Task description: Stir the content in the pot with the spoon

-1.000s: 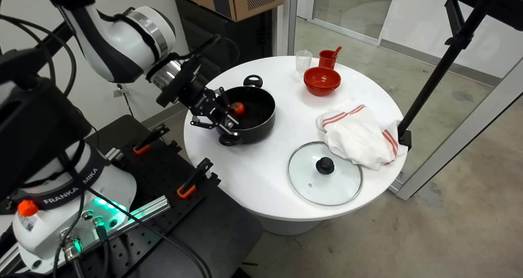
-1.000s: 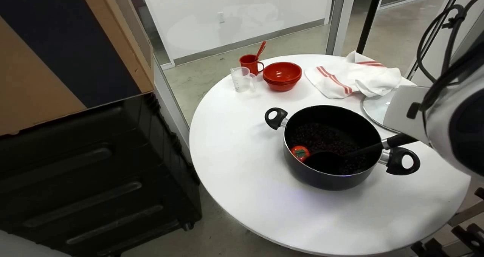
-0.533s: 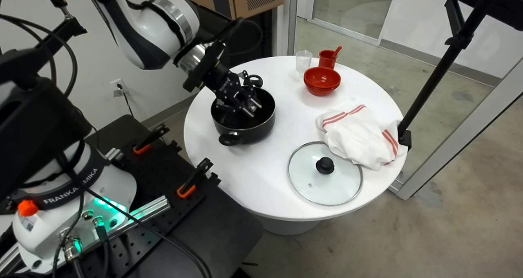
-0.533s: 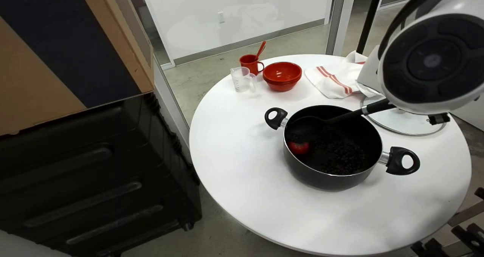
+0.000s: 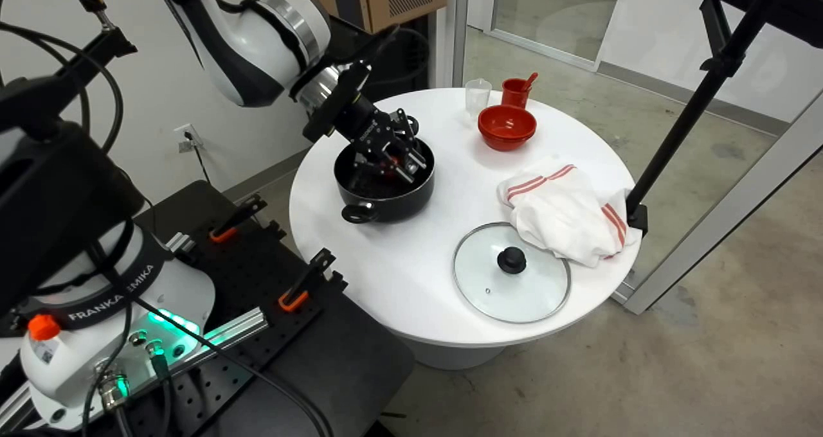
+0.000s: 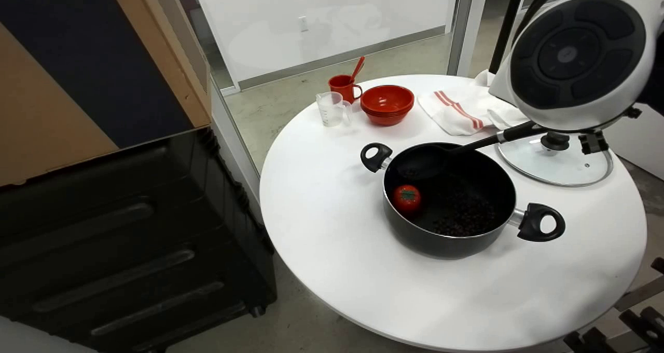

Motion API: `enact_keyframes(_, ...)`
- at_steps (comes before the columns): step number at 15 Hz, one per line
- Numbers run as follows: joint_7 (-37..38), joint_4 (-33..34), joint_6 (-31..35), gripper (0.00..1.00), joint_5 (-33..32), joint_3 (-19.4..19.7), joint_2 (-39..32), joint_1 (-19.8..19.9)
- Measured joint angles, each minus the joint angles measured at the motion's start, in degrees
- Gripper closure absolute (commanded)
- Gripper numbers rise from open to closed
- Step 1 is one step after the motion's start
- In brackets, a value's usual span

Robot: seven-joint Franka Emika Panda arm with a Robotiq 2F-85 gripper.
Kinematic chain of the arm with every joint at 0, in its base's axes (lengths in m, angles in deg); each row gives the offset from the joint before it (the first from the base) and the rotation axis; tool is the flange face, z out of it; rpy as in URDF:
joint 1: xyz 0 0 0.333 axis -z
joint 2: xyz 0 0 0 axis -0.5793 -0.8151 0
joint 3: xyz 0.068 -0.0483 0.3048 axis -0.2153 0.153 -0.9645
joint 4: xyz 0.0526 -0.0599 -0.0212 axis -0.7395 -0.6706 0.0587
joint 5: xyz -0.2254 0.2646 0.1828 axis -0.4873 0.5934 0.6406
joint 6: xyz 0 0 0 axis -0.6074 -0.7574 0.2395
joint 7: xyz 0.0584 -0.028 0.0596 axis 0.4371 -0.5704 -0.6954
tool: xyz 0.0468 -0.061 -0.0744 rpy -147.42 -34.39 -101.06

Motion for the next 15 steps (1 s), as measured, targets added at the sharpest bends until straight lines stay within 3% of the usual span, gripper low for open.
enact_keyframes(15, -10.6, -6.4, 3.3, 0.93, -4.9, 5.0, 13.4, 4.7)
